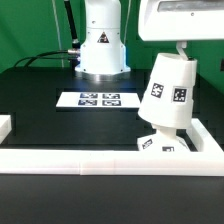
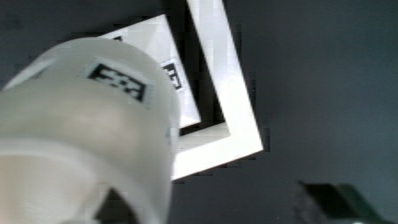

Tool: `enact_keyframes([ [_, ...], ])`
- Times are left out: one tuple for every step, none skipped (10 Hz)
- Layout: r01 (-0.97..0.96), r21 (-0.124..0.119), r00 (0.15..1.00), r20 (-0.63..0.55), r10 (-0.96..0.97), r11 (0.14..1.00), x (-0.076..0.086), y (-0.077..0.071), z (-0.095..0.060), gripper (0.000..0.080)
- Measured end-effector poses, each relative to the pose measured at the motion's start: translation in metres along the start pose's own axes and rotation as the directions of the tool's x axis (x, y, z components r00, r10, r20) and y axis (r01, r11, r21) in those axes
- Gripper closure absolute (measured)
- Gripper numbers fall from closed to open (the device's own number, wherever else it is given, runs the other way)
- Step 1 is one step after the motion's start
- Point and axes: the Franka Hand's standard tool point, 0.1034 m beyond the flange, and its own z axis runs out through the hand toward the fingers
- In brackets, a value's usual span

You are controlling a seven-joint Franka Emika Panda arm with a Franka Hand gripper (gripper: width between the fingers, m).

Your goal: Assemble lamp

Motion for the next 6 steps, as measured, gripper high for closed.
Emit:
enact_keyframes([
  [-0.001, 0.000, 1.000, 0.000, 0.001, 1.000, 0.000, 0.001, 0.000, 0.0282],
  [-0.002, 0.001, 1.000, 0.000, 0.002, 1.000, 0.000, 0.001, -0.001, 0.0164],
  [-0.004, 0.000, 1.000, 0.008, 0.004, 1.000, -0.003, 0.002, -0.004, 0.0164],
  [-0.010, -0.004, 1.000, 0.028, 0.010, 1.000, -0.008, 0.006, -0.010, 0.0113],
  [-0.015, -0.006, 0.999, 0.046, 0.015, 1.000, -0.011, 0.008, -0.017, 0.0104],
  [-0.019, -0.007, 0.998, 0.059, 0.020, 1.000, -0.014, 0.009, -0.023, 0.0104],
])
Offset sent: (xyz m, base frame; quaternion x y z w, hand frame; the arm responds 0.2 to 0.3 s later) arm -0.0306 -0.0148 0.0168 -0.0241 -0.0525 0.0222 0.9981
